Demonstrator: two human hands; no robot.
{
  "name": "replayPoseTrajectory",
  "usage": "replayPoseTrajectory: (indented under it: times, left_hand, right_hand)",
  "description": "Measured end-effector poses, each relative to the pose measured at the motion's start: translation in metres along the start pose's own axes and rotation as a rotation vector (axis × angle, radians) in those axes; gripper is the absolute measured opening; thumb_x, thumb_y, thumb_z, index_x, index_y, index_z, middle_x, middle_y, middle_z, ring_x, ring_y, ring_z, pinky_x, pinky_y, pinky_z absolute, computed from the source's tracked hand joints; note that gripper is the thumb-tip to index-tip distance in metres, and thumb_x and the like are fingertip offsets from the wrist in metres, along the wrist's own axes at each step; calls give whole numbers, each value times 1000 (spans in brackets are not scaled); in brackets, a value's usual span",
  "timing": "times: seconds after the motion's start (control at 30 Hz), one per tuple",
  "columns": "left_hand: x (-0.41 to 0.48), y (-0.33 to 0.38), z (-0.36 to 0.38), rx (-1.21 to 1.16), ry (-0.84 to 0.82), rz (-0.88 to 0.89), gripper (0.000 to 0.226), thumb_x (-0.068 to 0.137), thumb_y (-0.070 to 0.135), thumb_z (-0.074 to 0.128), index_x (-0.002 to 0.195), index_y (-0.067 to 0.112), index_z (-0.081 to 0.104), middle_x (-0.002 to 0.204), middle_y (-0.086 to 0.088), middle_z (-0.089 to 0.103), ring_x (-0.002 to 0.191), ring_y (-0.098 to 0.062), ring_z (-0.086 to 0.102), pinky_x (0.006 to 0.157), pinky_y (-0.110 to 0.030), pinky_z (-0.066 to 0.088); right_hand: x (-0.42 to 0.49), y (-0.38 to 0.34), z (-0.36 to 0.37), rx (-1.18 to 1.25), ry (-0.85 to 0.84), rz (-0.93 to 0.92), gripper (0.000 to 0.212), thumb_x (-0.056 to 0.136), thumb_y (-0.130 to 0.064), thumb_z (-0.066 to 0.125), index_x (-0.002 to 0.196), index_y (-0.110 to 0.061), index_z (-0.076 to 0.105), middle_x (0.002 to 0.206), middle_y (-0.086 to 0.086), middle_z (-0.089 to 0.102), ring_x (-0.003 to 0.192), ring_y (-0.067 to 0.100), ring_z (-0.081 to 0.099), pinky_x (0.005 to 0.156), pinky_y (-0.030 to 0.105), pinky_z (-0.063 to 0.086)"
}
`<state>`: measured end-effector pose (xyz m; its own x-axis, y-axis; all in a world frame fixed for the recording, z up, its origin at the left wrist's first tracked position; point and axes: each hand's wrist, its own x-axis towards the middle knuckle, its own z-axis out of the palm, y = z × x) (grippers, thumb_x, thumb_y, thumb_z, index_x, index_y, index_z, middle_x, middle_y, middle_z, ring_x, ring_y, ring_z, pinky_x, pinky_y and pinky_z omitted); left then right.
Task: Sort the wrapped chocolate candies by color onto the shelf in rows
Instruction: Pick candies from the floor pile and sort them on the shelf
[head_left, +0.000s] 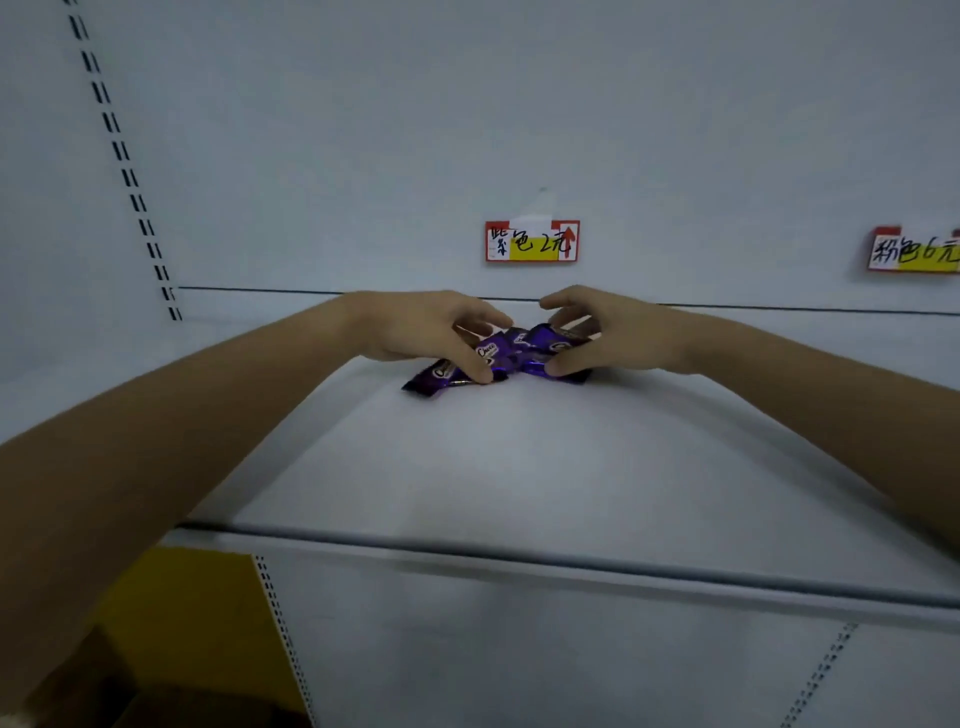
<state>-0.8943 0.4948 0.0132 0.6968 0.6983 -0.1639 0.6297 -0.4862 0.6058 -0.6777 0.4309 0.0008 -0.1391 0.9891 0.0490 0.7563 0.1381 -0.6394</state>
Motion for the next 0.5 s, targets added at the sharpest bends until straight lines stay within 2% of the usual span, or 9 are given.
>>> replayPoseTrajectory:
  times: [0.07,0.13,0.2,0.27,0.3,0.37,0.43,0.5]
  left_hand:
    - [-1,-5,-4,26,20,19,69,80,29,74,140,34,41,141,17,38,133,-2,32,103,-23,30]
    - [-3,-13,-6,-12,111,103,54,85,35,68,135,39,47,142,19,42,132,1,35,103,-20,27]
    - [-5,-21,-4,-36,152,187,32,94,31,56,125,37,58,137,21,50,127,6,42,105,-16,30]
    - [-4,-27,0,65,97,207,26,98,27,48,118,36,62,134,23,52,124,7,45,110,-19,31]
    - [-3,-28,1,143,69,204,27,99,27,46,120,36,60,136,22,50,125,7,44,112,-20,29]
    - [-1,-28,2,246,30,170,32,99,29,44,129,33,53,144,18,42,131,3,36,112,-17,22]
    - [2,-31,1,275,6,133,40,100,32,42,139,27,45,150,14,34,136,-1,28,108,-15,17]
    - [3,-39,2,310,-20,144,45,100,38,39,143,26,38,156,9,25,141,-6,19,108,-16,12]
  right_hand:
    - [-5,5,-3,-11,-40,29,83,72,-35,78,142,-28,34,137,-6,43,121,11,47,93,22,39]
    - [-12,7,-7,9,-85,36,86,69,-45,74,142,-29,34,142,-10,40,130,6,39,99,20,34]
    - [-17,8,-10,49,-51,-1,66,78,-46,66,138,-30,42,139,-16,45,126,-2,41,94,10,32]
    - [-17,12,-12,23,36,-35,38,90,-42,55,127,-32,57,128,-22,55,114,-12,47,87,-1,33]
    - [-17,13,-11,-9,51,-38,30,93,-40,52,120,-33,62,123,-23,58,111,-13,49,88,-1,34]
    - [-16,16,-5,-106,12,-41,26,94,-38,51,115,-33,66,120,-22,60,111,-7,52,98,12,37]
    - [-13,20,2,-229,-27,-62,30,94,-41,47,121,-35,60,125,-16,55,115,1,50,105,24,35]
    - [-11,20,8,-321,-40,-90,37,96,-45,40,127,-31,56,126,-8,54,118,9,47,106,31,33]
